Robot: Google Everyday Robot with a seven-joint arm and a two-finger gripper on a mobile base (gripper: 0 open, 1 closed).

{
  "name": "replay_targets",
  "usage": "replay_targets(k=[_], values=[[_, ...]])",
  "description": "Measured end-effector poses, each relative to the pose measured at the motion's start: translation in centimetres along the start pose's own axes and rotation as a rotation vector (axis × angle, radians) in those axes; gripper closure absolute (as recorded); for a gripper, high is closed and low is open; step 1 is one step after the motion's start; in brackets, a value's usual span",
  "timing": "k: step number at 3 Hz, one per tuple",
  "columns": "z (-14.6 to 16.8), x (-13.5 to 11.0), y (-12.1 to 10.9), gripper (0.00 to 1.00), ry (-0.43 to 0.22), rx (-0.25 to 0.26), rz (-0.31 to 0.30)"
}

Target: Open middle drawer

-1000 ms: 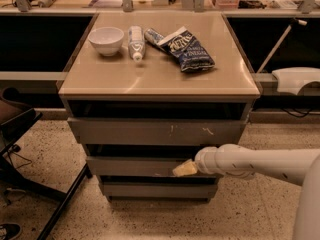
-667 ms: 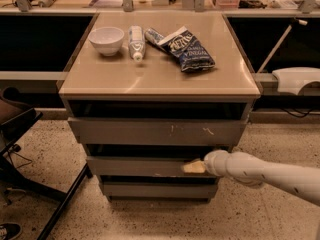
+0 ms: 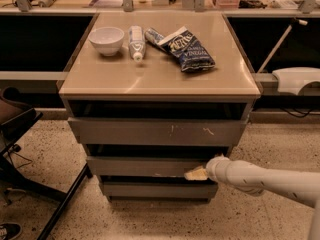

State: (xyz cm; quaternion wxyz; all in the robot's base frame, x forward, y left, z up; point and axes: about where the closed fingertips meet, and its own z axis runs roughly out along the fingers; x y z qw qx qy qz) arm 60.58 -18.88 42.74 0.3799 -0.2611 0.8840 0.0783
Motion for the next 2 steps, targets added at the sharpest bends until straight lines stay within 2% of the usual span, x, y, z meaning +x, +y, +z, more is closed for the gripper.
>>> replay_targets(k=[1,2], values=[[2.89,1.68,1.03,0.00,0.031,0.024,-0.135],[2.64,1.32,1.00,0.00,0.031,0.025,-0.139]])
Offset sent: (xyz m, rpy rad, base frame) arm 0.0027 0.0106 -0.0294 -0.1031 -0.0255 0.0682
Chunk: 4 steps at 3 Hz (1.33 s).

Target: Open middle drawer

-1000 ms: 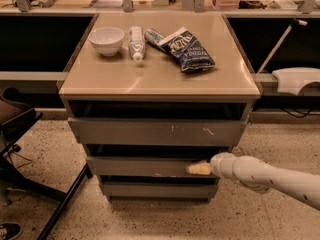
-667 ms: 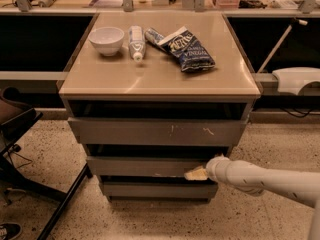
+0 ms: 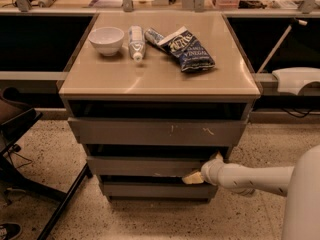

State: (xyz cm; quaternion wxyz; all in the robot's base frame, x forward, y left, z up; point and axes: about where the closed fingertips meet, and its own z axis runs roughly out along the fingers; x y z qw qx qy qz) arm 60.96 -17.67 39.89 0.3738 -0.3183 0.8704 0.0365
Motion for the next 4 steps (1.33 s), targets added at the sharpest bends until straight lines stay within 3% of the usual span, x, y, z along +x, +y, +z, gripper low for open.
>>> replay_targets(k=[1,4], values=[[-0.01,-0.02,0.00,0.17,0.000,0.000,0.000],[-0.55,-0.59,-0.26,0.87,0.000,0.000,0.000]])
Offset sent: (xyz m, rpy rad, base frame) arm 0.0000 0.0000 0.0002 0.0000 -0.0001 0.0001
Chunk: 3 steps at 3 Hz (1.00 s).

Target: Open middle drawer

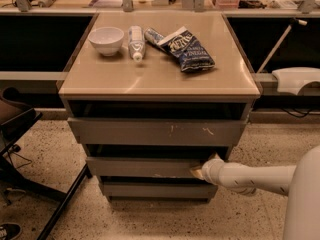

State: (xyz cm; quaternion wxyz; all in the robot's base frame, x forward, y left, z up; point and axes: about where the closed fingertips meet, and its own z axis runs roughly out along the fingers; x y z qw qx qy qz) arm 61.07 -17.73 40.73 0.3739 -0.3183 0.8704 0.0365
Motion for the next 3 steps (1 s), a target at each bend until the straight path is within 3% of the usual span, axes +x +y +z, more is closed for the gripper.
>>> replay_targets(k=[1,3], values=[[-0.2,-0.2,-0.1,1.00,0.000,0.000,0.000],[-1.4,0.0,0.4,1.00,0.007,0.007,-0.002]])
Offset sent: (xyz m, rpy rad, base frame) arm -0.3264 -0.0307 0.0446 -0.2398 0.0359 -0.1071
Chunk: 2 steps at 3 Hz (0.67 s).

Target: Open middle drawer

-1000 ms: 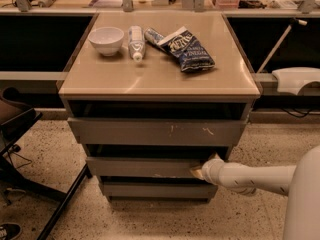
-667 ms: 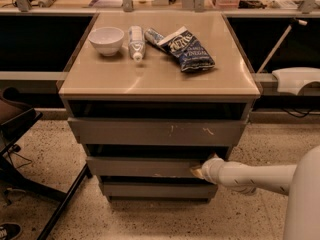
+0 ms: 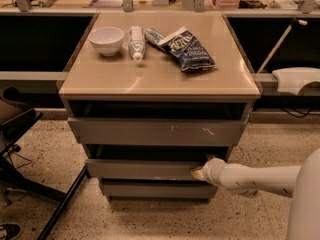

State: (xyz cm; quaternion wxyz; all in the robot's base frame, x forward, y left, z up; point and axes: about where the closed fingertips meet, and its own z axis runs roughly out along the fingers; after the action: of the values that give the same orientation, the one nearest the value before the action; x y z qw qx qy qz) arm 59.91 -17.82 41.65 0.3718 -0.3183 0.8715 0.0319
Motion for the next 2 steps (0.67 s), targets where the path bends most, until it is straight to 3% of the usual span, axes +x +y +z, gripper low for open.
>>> replay_targets(k=[2], values=[[-0.64,0.19,0.15,1.00,0.003,0.001,0.000]])
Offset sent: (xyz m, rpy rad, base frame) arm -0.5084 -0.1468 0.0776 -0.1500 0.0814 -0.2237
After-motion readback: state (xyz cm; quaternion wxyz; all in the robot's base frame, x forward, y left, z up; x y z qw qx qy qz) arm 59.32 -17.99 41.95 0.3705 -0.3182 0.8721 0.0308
